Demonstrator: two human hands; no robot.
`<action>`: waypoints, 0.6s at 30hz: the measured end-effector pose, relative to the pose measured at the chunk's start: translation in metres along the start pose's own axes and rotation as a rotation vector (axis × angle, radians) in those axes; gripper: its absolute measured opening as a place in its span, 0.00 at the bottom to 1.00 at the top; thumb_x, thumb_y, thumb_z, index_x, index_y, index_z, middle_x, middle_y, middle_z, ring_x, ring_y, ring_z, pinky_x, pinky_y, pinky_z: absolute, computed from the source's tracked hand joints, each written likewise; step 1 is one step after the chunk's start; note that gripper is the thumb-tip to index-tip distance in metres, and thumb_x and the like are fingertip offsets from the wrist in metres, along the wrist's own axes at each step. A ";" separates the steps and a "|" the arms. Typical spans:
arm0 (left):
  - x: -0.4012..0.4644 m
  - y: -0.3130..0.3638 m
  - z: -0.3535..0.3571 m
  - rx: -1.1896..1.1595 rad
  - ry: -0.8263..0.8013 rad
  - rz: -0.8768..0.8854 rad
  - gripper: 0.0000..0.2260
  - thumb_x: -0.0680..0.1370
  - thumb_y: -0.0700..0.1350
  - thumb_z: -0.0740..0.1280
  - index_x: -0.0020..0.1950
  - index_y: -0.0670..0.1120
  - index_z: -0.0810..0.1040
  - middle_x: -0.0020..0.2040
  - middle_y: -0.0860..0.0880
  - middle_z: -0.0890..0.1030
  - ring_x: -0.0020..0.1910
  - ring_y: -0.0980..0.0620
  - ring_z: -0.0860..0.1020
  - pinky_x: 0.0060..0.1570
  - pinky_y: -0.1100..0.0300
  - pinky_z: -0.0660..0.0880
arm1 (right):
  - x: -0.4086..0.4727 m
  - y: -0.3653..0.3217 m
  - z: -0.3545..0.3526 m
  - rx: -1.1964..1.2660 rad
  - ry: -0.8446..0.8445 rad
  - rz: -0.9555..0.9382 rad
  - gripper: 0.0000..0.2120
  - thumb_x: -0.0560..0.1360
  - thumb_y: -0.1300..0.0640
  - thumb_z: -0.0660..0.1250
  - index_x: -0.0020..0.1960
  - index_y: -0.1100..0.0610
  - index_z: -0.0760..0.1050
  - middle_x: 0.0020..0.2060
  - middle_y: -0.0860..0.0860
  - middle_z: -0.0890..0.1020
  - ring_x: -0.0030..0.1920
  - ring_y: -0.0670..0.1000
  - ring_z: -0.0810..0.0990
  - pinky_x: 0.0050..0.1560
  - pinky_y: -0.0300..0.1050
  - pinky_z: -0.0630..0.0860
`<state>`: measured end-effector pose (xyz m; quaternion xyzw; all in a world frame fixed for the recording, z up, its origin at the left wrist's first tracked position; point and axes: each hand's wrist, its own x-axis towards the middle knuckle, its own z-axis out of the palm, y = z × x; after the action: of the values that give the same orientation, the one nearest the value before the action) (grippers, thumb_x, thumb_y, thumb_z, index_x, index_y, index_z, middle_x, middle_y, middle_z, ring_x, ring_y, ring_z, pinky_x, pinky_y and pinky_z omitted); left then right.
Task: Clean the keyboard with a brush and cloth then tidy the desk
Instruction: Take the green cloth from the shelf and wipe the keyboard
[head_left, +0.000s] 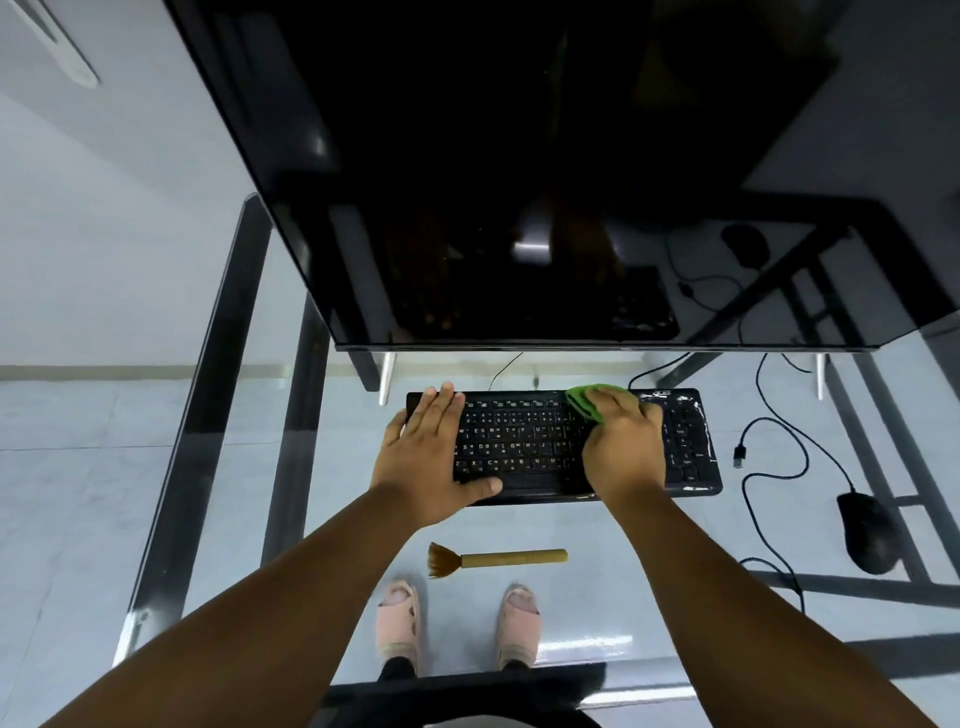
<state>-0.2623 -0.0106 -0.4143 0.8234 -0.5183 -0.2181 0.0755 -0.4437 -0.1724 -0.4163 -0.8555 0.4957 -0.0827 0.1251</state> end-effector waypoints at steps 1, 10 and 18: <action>0.004 0.003 0.000 0.024 -0.029 -0.002 0.52 0.67 0.76 0.59 0.79 0.49 0.41 0.80 0.52 0.40 0.78 0.53 0.38 0.76 0.49 0.41 | 0.003 0.000 -0.002 0.005 -0.002 0.043 0.25 0.70 0.71 0.59 0.65 0.57 0.77 0.63 0.51 0.78 0.55 0.61 0.70 0.59 0.49 0.72; 0.018 0.015 -0.003 0.147 -0.094 -0.058 0.62 0.58 0.75 0.68 0.78 0.49 0.39 0.79 0.51 0.40 0.78 0.50 0.38 0.76 0.46 0.42 | 0.004 -0.016 -0.004 0.044 -0.118 -0.179 0.27 0.71 0.70 0.58 0.64 0.50 0.77 0.62 0.43 0.77 0.57 0.53 0.67 0.56 0.43 0.74; 0.020 0.015 -0.003 0.157 -0.077 -0.057 0.63 0.56 0.74 0.70 0.79 0.49 0.41 0.80 0.50 0.43 0.78 0.49 0.41 0.76 0.48 0.43 | 0.029 -0.009 -0.003 -0.039 -0.117 0.006 0.26 0.71 0.68 0.59 0.66 0.53 0.75 0.60 0.50 0.78 0.57 0.56 0.68 0.56 0.44 0.68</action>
<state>-0.2660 -0.0357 -0.4124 0.8322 -0.5126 -0.2106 -0.0156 -0.4227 -0.1934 -0.4105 -0.8596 0.4917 -0.0224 0.1373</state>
